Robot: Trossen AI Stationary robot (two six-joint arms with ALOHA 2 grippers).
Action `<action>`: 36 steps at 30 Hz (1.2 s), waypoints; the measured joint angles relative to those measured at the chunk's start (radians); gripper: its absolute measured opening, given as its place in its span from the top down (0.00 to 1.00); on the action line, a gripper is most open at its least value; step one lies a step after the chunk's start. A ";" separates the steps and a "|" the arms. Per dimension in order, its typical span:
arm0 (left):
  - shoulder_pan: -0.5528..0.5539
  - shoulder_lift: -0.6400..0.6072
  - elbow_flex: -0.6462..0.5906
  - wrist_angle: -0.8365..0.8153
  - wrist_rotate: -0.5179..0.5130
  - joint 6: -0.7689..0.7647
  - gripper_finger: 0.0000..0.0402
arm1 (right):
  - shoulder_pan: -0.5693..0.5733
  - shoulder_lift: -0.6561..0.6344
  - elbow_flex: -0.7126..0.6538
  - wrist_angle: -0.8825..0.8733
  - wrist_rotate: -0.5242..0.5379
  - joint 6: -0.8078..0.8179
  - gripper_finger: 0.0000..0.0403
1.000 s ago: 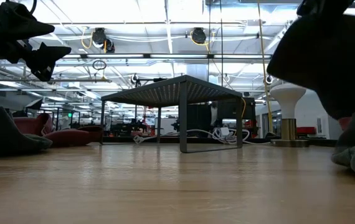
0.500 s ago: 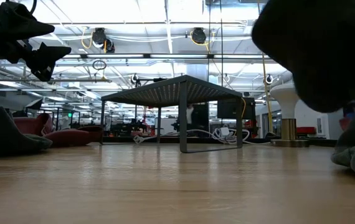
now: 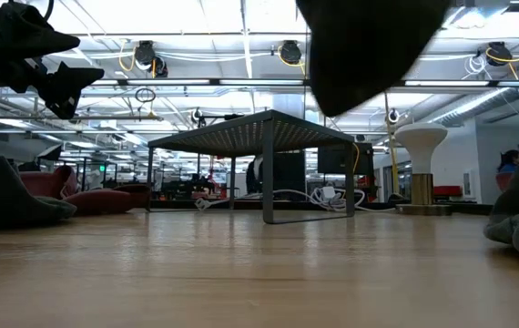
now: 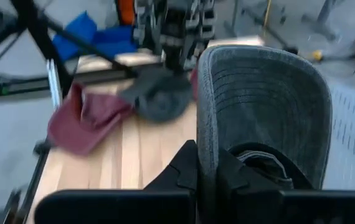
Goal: Pick & Place hat
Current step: Put the top black cap on the shelf
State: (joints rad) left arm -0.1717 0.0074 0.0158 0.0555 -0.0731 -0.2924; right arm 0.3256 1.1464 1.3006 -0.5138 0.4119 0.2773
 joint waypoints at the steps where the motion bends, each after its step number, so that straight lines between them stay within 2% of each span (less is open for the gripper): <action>1: 0.000 0.000 0.000 0.000 0.000 0.000 0.40 | -0.005 0.011 0.000 0.035 0.011 -0.015 0.99; 15: 0.000 0.000 0.000 0.018 -0.040 -0.030 0.40 | -0.086 0.159 0.000 0.437 -0.011 -0.159 0.99; 20: 0.000 0.000 0.028 0.091 -0.025 -0.037 0.40 | -0.124 0.163 0.000 0.562 -0.172 -0.161 0.99; 27: 0.000 0.026 0.141 0.099 0.048 -0.086 0.40 | -0.207 0.163 -0.001 0.701 -0.509 -0.125 0.99; 31: 0.000 0.103 0.247 0.099 0.080 -0.083 0.40 | -0.256 0.163 -0.001 0.781 -0.691 -0.079 0.99; 36: 0.000 0.262 0.420 0.100 0.099 0.033 0.40 | -0.301 0.163 -0.001 0.884 -0.849 -0.032 0.99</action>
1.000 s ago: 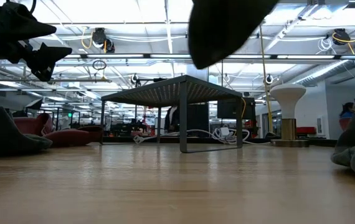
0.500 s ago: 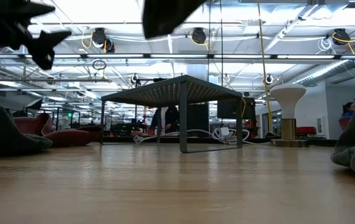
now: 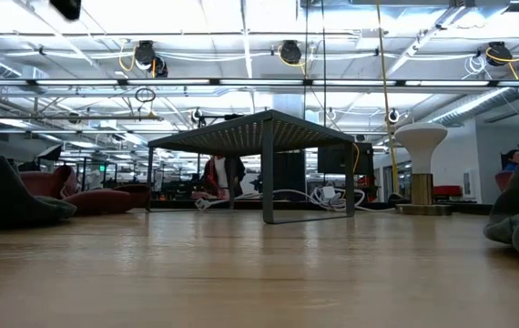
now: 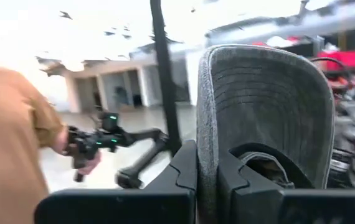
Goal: Pick & Place hat
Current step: Put the top black cap on the shelf
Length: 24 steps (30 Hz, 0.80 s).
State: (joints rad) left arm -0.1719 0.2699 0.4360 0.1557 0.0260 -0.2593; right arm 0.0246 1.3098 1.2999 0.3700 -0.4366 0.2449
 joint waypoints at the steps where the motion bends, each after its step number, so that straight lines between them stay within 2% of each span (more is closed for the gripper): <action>1: 0.000 0.038 0.036 0.000 0.000 0.017 0.40 | -0.008 0.000 0.000 0.022 -0.030 0.012 0.99; 12: 0.000 0.443 0.369 0.000 0.022 0.150 0.40 | -0.056 0.000 0.000 0.119 -0.227 0.089 0.99; 24: 0.000 0.795 0.620 0.033 0.050 0.214 0.40 | -0.057 -0.001 0.000 0.142 -0.361 0.129 0.99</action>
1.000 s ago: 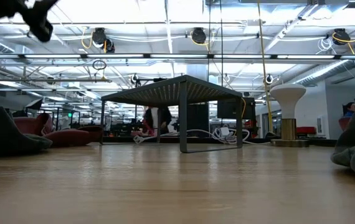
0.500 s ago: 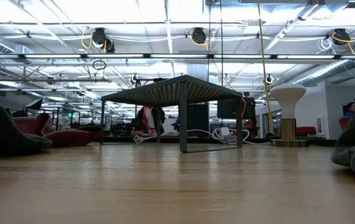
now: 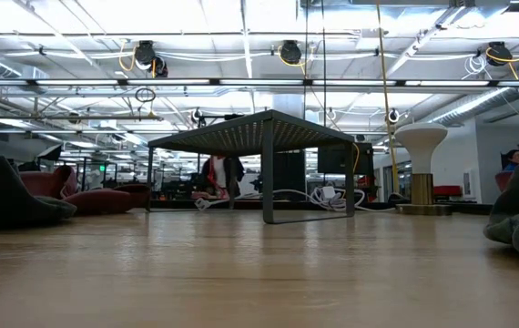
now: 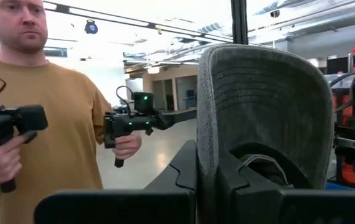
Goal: Pick & Place hat
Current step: Put the top black cap on the shelf
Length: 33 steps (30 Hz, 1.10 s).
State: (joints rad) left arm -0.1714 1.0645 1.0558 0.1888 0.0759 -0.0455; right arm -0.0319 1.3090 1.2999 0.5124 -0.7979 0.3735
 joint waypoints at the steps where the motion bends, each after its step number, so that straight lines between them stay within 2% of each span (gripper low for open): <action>1: 0.000 0.022 0.019 0.000 0.002 0.006 0.40 | 0.000 0.000 0.000 0.000 -0.010 0.008 0.99; 8: 0.003 0.136 0.099 0.003 0.019 0.008 0.40 | 0.000 0.000 0.000 0.000 -0.054 0.027 0.99; 16: 0.007 0.176 0.106 0.126 0.162 -0.103 0.42 | 0.000 0.000 0.000 0.000 -0.071 0.025 0.99; 21: 0.009 0.176 0.106 0.136 0.196 -0.167 0.59 | 0.000 0.000 0.000 0.000 -0.067 0.022 0.99; 26: 0.010 0.176 0.106 0.146 0.234 -0.163 0.78 | 0.001 0.000 0.000 0.000 -0.046 0.019 0.99; 33: 0.023 0.176 0.106 0.159 0.256 -0.167 0.95 | 0.001 0.000 0.000 0.000 -0.038 0.018 0.99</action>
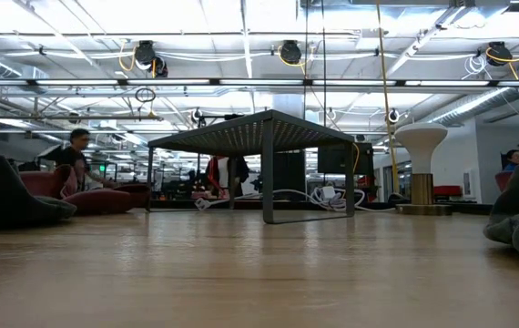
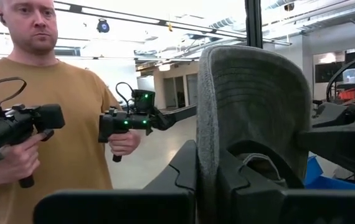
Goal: Pick & Place hat
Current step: Put the top black cap on the shelf
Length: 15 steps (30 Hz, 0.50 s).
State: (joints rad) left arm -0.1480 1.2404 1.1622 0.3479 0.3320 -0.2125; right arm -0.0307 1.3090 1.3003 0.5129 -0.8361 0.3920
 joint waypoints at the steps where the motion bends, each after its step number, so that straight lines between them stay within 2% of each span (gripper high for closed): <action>1: 0.004 0.000 0.000 0.007 0.012 -0.002 0.96 | 0.000 0.000 0.000 0.000 0.006 0.000 0.99; 6: 0.015 0.000 -0.001 0.050 0.047 -0.011 0.97 | 0.000 -0.001 0.000 -0.002 0.059 0.008 0.93; 12: 0.043 -0.006 -0.001 0.102 0.034 -0.086 0.98 | -0.012 -0.015 0.000 -0.023 0.128 0.012 0.75; 15: 0.056 -0.019 -0.001 0.142 0.024 -0.082 0.98 | -0.021 -0.044 0.000 -0.086 0.206 0.014 0.68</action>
State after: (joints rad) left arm -0.0924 1.2214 1.1610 0.4896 0.3563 -0.2949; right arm -0.0521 1.2654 1.3006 0.4268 -0.6303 0.4056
